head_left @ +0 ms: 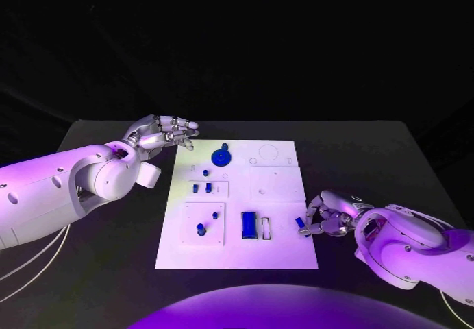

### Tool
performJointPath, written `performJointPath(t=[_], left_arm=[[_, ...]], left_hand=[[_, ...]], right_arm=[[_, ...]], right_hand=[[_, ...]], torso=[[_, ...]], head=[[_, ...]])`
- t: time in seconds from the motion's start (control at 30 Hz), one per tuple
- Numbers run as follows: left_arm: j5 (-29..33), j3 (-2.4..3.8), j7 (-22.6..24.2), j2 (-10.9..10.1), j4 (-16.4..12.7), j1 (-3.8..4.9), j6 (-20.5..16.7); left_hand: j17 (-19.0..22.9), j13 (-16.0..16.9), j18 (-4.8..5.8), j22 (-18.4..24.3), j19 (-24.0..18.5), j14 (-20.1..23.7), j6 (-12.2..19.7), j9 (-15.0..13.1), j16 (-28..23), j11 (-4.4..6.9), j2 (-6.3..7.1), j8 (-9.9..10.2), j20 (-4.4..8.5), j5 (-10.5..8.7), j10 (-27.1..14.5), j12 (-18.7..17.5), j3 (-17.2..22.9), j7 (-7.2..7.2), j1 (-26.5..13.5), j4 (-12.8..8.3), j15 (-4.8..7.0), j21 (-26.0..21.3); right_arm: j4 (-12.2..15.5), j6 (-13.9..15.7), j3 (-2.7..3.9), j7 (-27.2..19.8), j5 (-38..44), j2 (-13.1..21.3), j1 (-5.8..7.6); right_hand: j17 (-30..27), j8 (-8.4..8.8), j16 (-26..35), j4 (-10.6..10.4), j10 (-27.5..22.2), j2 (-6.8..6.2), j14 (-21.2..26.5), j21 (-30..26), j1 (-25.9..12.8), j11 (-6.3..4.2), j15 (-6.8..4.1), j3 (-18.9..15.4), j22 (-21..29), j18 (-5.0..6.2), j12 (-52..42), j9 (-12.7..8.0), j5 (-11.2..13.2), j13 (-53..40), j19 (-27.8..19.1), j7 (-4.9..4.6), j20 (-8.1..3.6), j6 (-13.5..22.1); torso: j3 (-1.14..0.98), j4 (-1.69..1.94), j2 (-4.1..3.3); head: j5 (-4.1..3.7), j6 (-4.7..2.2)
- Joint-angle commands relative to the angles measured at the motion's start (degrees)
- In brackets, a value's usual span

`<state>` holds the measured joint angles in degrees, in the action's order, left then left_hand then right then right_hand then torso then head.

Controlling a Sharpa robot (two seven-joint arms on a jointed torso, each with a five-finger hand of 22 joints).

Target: Assemble the parts on the task board

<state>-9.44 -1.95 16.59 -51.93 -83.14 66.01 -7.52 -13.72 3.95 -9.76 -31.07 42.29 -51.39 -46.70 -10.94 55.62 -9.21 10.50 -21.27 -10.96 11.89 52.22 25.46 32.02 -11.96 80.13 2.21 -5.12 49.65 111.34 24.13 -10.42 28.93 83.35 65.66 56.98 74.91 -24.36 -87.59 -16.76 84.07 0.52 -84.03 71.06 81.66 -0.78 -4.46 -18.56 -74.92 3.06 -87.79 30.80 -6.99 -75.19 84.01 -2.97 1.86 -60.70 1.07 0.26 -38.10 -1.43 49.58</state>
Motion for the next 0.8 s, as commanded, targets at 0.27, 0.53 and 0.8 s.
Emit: performJointPath(t=[0.27,0.53,0.8], left_arm=[[-0.09,0.04,0.49,0.02,-0.24,0.01,0.77],[-0.09,0.04,0.44,0.00,-0.27,0.01,0.78],[-0.10,0.04,0.36,-0.02,-0.27,0.01,0.77]], left_hand=[[0.09,0.08,-0.66,0.09,0.38,0.35,0.32,0.08,-0.12,0.01,-0.18,0.09,-0.06,0.15,-0.45,0.39,-0.24,-0.93,-0.54,0.04,-0.23,-0.33],[0.09,0.08,-0.66,0.09,0.38,0.35,0.32,0.08,-0.12,0.01,-0.18,0.09,-0.06,0.15,-0.45,0.39,-0.24,-0.93,-0.54,0.04,-0.23,-0.33],[0.10,0.08,-0.66,0.11,0.40,0.36,0.33,0.08,-0.11,0.02,-0.20,0.08,-0.06,0.16,-0.46,0.41,-0.22,-0.92,-0.52,0.03,-0.22,-0.36]], right_arm=[[-1.97,-2.17,-0.04,1.38,5.43,-2.60,-1.05],[-2.50,-4.09,-0.04,1.74,7.84,-3.76,-1.47],[-2.19,-3.40,-0.04,2.15,6.11,-3.77,-1.54]], right_hand=[[7.87,0.05,0.11,0.93,2.84,1.19,-4.49,-0.21,2.93,-0.71,-0.37,-0.02,-10.19,0.51,6.22,0.17,0.19,-9.60,-0.05,0.32,-0.21,-0.03],[8.23,1.37,0.05,1.81,2.88,2.70,-4.58,-0.16,10.36,-1.13,-0.75,3.51,-10.29,0.45,6.25,-0.33,-0.12,-9.67,0.12,0.76,-0.61,-0.42],[8.62,3.13,-0.05,0.95,2.89,3.96,-4.66,0.05,15.41,-1.49,-1.07,8.63,-10.44,0.38,6.25,-1.31,-0.48,-9.76,0.31,1.12,-0.95,-0.67]], torso=[[-0.02,0.03,0.03],[0.02,-0.02,0.04],[0.03,-0.01,0.09]], head=[[0.13,0.05],[0.14,0.08],[0.20,0.00]])
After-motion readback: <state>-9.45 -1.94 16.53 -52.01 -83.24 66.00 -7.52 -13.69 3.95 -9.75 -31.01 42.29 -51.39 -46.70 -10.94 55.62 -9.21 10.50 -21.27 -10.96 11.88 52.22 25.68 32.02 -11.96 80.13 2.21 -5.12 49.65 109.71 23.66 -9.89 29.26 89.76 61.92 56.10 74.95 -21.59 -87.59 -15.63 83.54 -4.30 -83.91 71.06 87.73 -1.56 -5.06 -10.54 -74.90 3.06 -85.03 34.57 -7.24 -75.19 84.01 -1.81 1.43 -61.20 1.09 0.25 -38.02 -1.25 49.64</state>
